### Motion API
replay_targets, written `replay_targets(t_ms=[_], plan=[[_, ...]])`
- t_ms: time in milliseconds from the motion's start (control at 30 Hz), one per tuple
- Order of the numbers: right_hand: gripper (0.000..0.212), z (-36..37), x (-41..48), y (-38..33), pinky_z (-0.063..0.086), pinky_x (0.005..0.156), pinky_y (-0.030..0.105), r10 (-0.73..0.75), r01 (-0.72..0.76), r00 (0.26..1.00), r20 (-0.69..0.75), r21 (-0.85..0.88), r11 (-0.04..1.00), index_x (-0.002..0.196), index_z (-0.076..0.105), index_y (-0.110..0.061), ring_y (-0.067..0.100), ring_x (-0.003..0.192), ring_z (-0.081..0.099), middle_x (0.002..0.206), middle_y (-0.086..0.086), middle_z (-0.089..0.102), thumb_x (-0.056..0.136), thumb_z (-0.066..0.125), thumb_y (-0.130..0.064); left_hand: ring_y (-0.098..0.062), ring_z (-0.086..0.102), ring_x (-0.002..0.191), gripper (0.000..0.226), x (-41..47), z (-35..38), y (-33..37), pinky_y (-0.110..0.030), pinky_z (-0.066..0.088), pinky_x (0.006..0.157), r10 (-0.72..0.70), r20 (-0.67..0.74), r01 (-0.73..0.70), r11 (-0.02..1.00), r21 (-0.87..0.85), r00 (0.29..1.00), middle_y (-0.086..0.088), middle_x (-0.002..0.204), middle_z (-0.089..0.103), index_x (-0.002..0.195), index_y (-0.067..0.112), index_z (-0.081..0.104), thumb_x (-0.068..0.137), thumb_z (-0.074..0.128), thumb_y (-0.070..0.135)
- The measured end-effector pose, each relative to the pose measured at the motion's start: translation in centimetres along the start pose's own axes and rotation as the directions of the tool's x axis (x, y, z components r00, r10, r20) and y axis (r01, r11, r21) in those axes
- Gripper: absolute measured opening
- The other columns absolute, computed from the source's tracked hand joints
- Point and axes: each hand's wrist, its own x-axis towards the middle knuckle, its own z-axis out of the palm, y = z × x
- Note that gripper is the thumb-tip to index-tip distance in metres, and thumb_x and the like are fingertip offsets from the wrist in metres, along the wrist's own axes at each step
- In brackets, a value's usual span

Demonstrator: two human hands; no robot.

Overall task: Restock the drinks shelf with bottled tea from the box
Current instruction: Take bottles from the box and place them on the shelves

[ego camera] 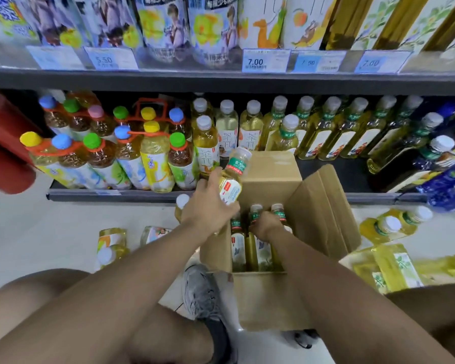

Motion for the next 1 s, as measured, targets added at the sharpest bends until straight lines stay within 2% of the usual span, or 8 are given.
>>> replay_targets(t_ms=[200,367,433,567,667,767,867,1000], plan=[[0.021,0.9,3.4,-1.5,0.047,0.099,0.046,0.109,-0.107,0.994,-0.002,0.134,0.985,0.104,0.062,-0.014,0.029,0.109,0.060,0.113,0.007,0.065,0.095,0.056,-0.032,-0.029,0.057,0.110,0.095,1.5,0.7,-1.2,-0.050,0.054,0.087,-0.050,-0.029,0.047,0.995,-0.087,0.998,-0.006,0.129,0.051,0.147,0.041,0.015,0.071,0.071,0.048],[0.046,1.3,3.9,-2.2,0.047,0.096,0.041,0.105,-0.103,0.994,0.000,0.205,0.973,0.112,0.061,-0.010,0.030,0.110,0.060,0.118,0.010,0.065,0.087,0.063,-0.048,-0.028,0.058,0.105,0.095,1.7,0.5,-1.4,-0.050,0.055,0.081,-0.054,-0.021,0.051,0.991,-0.125,0.998,-0.005,0.123,0.053,0.145,0.041,0.017,0.067,0.070,0.051],[0.050,1.0,3.2,-2.0,0.049,0.090,0.036,0.075,-0.066,0.997,-0.030,0.243,0.968,0.114,0.061,-0.006,0.031,0.108,0.062,0.117,0.013,0.066,0.086,0.066,-0.047,-0.028,0.058,0.103,0.095,1.7,0.2,-1.2,-0.050,0.056,0.080,-0.058,-0.003,0.057,0.989,-0.135,0.998,-0.005,0.121,0.054,0.145,0.040,0.019,0.066,0.071,0.048],[0.036,-0.7,0.6,-1.0,0.052,0.083,0.036,-0.016,0.056,0.991,-0.134,0.298,0.953,0.107,0.065,-0.003,0.032,0.097,0.064,0.108,0.016,0.068,0.090,0.065,-0.035,-0.028,0.057,0.103,0.097,0.8,-0.5,-0.1,-0.051,0.055,0.082,-0.070,0.009,0.070,0.982,-0.173,0.998,-0.007,0.122,0.052,0.144,0.037,0.022,0.064,0.076,0.036],[0.038,-2.7,-2.5,-0.5,0.051,0.087,0.036,-0.119,0.197,0.961,-0.250,0.317,0.928,0.115,0.061,-0.008,0.030,0.102,0.064,0.110,0.012,0.067,0.089,0.067,-0.034,-0.030,0.055,0.109,0.097,-0.8,-1.2,1.3,-0.050,0.053,0.087,-0.071,-0.016,0.066,0.980,-0.188,0.997,-0.008,0.125,0.051,0.145,0.032,0.022,0.066,0.078,0.032],[0.042,-5.6,-6.5,-0.1,0.050,0.090,0.033,-0.235,0.349,0.905,-0.355,0.305,0.886,0.120,0.057,-0.010,0.027,0.107,0.062,0.115,0.009,0.066,0.088,0.069,-0.033,-0.028,0.058,0.107,0.094,-2.4,-2.5,3.3,-0.047,0.053,0.088,-0.076,-0.051,0.059,0.961,-0.272,0.996,-0.006,0.122,0.056,0.141,0.022,0.030,0.062,0.078,0.036],[0.039,-9.5,-11.4,0.0,0.042,0.088,0.023,-0.352,0.497,0.825,-0.442,0.273,0.823,0.123,0.056,-0.011,0.018,0.111,0.059,0.118,0.000,0.064,0.090,0.068,-0.028,-0.024,0.063,0.095,0.087,-4.2,-4.9,5.9,-0.040,0.055,0.078,-0.037,-0.072,0.008,0.932,-0.362,0.997,-0.002,0.110,0.062,0.132,0.020,0.036,0.060,0.081,0.040],[0.043,-15.9,-18.4,-0.3,0.039,0.083,0.025,-0.392,0.582,0.737,-0.550,0.222,0.782,0.125,0.054,-0.011,0.021,0.113,0.057,0.120,0.003,0.061,0.090,0.069,-0.030,-0.027,0.063,0.096,0.079,-7.0,-10.2,10.5,-0.034,0.048,0.071,0.060,-0.154,-0.114,0.922,-0.371,0.986,-0.006,0.109,0.062,0.127,0.012,0.041,0.066,0.087,0.032]])
